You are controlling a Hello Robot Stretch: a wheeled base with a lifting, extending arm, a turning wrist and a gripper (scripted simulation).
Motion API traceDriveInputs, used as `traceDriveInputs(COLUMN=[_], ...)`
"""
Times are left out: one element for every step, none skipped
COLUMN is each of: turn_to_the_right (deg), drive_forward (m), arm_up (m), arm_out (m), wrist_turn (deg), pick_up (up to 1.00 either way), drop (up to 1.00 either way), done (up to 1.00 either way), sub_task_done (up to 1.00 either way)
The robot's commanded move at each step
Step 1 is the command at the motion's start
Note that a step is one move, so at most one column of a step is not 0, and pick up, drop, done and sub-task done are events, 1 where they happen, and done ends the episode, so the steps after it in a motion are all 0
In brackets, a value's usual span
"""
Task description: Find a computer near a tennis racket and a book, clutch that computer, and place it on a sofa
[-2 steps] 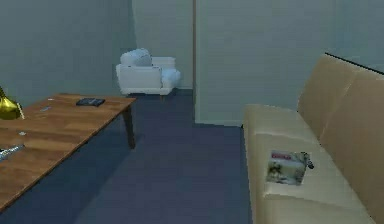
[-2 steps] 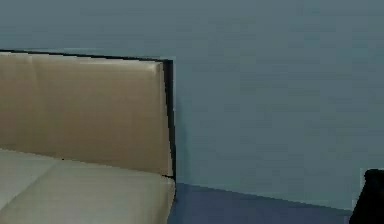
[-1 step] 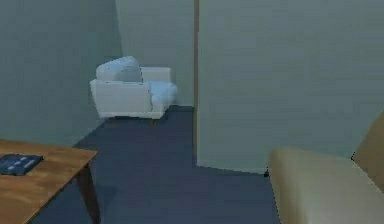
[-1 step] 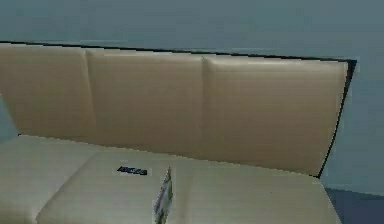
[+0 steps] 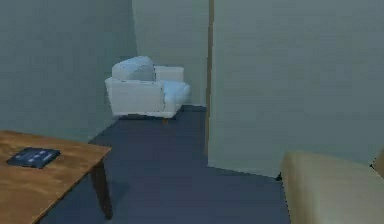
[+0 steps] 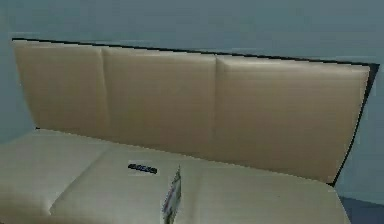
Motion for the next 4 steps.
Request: traceDriveInputs(turn_to_the_right=[0.0,0.0,-3.0,-45.0], drive_forward=[1.00,0.60,0.00,0.00], arm_up=[0.00,0.00,0.00,0.00], arm_out=[0.00,0.00,0.00,0.00], wrist_turn=[0.0,0.0,0.0,0.0], pick_up=[0.00,0.00,0.00,0.00], drop=[0.00,0.00,0.00,0.00], done=[0.00,0.00,0.00,0.00], sub_task_done=[0.00,0.00,0.00,0.00])
